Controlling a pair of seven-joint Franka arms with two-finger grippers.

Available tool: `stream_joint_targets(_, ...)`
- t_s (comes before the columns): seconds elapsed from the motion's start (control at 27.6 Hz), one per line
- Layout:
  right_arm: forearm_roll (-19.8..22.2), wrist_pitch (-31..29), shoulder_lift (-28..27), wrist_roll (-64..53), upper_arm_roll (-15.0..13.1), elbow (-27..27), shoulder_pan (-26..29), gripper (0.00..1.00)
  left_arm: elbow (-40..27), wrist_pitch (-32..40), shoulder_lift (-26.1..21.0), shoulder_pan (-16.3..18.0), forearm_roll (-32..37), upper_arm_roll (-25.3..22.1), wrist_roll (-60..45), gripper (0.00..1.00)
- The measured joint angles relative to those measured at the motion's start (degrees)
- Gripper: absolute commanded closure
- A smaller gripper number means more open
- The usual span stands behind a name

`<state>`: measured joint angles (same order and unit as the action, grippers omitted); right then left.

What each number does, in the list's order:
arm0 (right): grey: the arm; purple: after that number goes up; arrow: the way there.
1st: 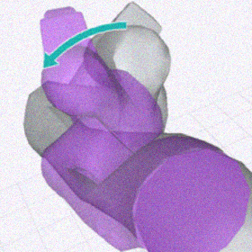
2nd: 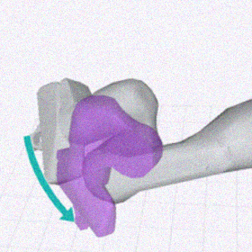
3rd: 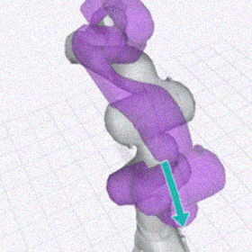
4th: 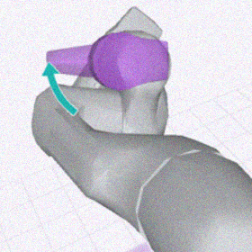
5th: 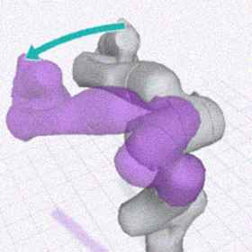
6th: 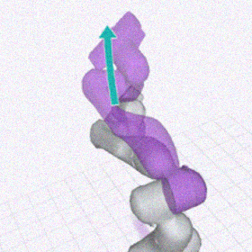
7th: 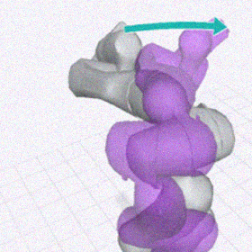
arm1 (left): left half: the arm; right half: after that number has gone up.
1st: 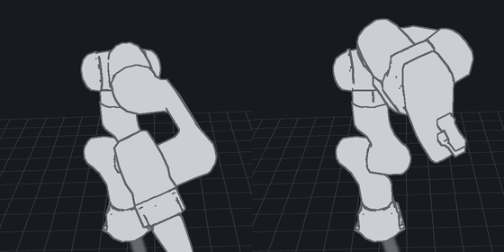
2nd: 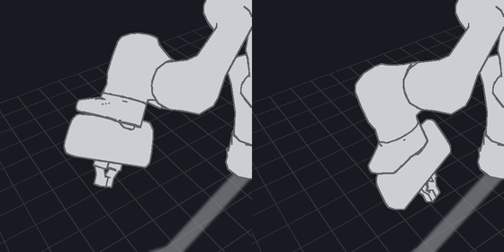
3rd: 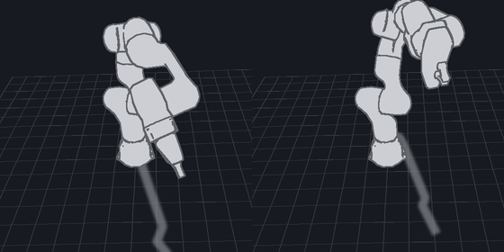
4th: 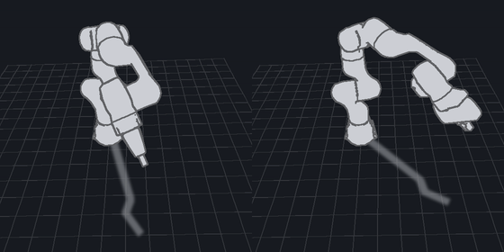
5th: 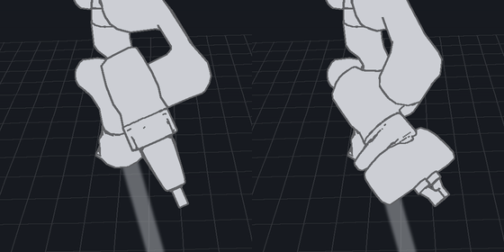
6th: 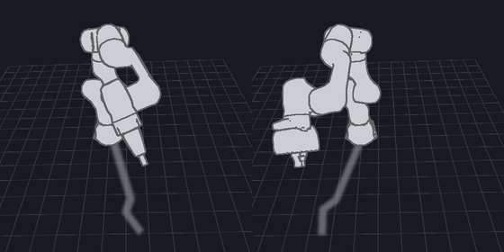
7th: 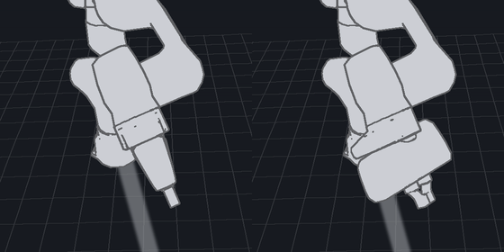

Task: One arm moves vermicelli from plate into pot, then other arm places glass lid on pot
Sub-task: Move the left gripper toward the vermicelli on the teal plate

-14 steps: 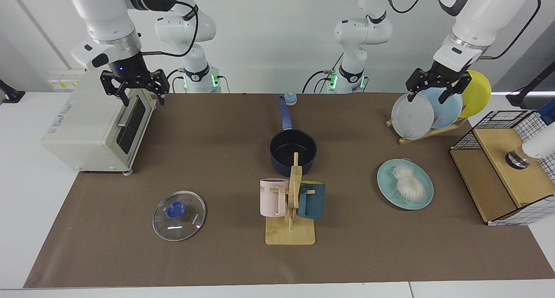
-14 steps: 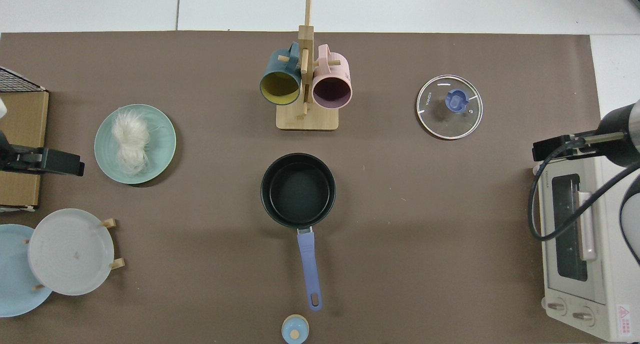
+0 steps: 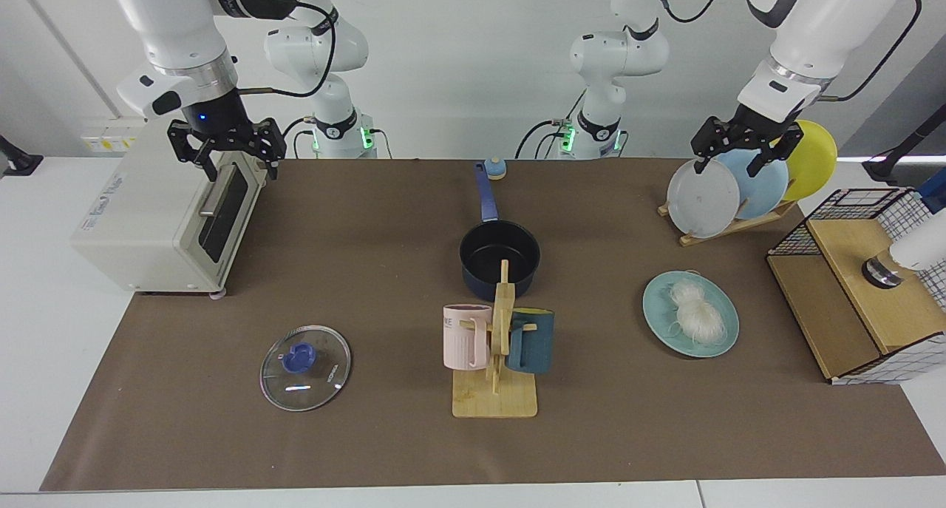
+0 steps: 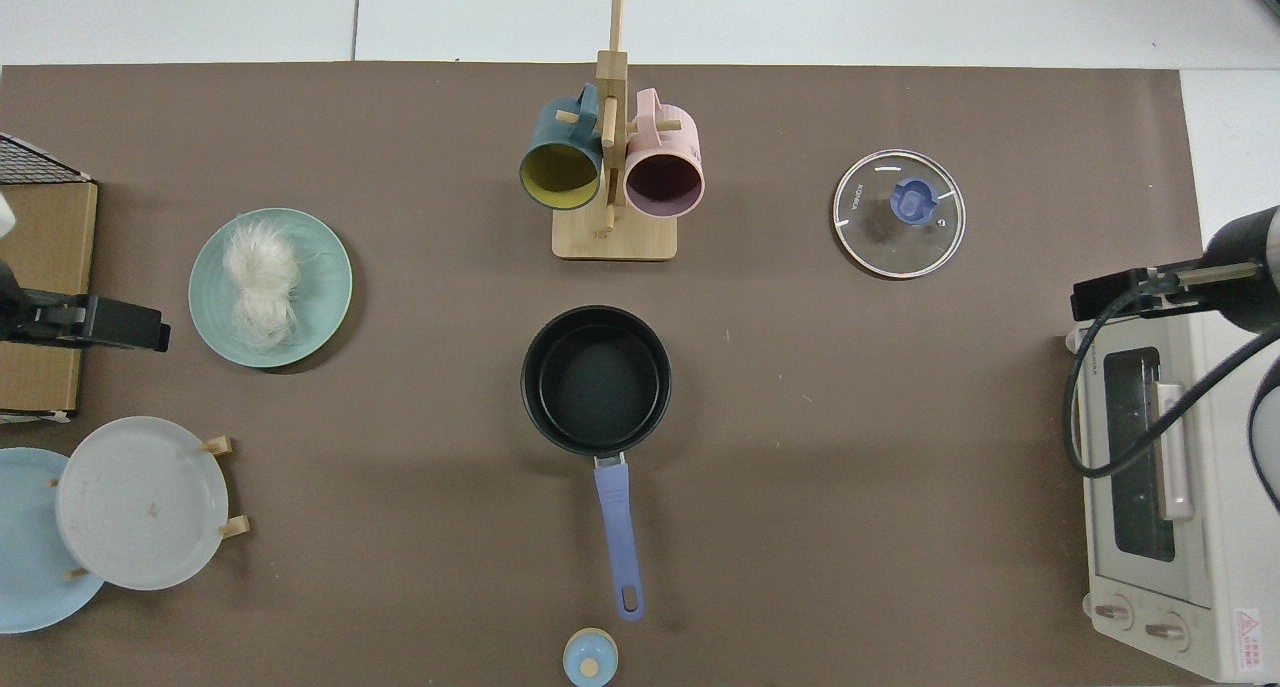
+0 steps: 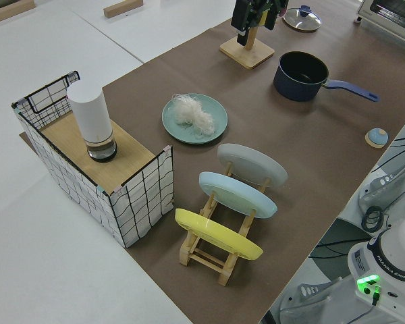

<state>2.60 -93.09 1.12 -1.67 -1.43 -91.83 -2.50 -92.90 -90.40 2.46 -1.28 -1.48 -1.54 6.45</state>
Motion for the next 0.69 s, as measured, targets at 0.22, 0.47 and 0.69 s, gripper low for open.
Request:
stream_joint_targets(0.22, 0.0, 0.0, 0.0, 0.0, -0.03, 0.0, 0.01, 0.01, -0.07, -0.01, 0.0, 0.0, 0.0, 0.0, -0.01, 0.0)
stream_joint_targets(0.47, 0.0, 0.0, 0.0, 0.0, -0.03, 0.0, 0.03, 0.01, -0.42, -3.09, -0.52, 0.0, 0.0, -0.22, -0.01, 0.0)
stream_joint_targets(0.69, 0.2, 0.0, -0.25, 0.0, -0.1, 0.31, 0.19, 0.02, -0.47, -8.55, -5.54, 0.03, -0.4, -0.52, -0.29, 0.0)
